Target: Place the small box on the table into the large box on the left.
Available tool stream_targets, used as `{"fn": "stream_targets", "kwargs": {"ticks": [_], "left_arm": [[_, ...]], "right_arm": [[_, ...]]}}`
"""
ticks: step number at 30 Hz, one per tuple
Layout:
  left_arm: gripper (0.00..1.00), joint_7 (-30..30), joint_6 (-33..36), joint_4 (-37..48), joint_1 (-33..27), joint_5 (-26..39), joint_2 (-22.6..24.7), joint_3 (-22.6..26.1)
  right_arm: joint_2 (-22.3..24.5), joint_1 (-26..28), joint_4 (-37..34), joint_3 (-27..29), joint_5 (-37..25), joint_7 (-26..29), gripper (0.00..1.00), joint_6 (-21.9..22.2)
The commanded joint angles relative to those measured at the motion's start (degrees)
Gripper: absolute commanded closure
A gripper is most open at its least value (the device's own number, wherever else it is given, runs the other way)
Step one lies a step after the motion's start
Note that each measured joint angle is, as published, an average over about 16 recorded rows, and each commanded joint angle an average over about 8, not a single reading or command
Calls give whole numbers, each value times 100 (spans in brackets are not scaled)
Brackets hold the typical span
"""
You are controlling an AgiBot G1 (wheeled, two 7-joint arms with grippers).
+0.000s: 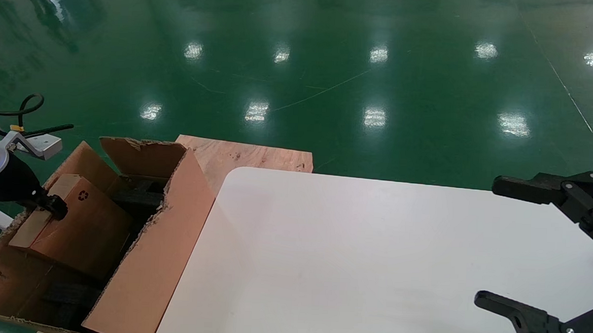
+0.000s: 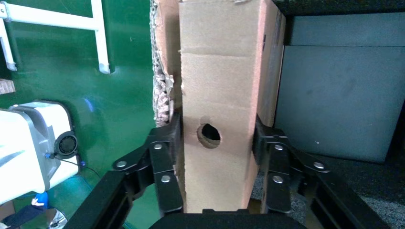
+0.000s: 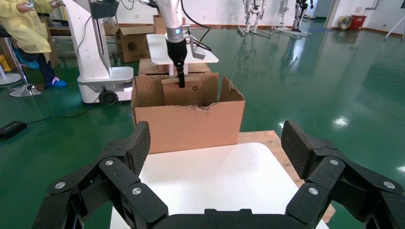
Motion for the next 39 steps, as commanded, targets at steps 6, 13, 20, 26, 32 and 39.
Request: {"fn": "stream_targets", "kwargs": {"ticks": [6,13,20,26,32,39], "left_arm": [[0,-1,6,4,-3,7,2,4],[0,-1,11,7,-5,10,4,7],[0,-1,14,6,-9,8,7,6],[0,110,-24,-114,-100,-89,19,-61],[0,546,167,-581,-449,-524,-80,-358],[0,1012,874,-1589,-892,-1499,-566,-971]], "right_arm": [[0,0,0,0,0,0,0,0],[0,0,0,0,0,0,0,0],[0,0,0,0,-1,0,0,0],[-1,1,-1,-1,-1,-1,0,0],[0,2,-3,-3,0,-2,0,-1],[0,3,-4,-5,1,-3,0,0]]}}
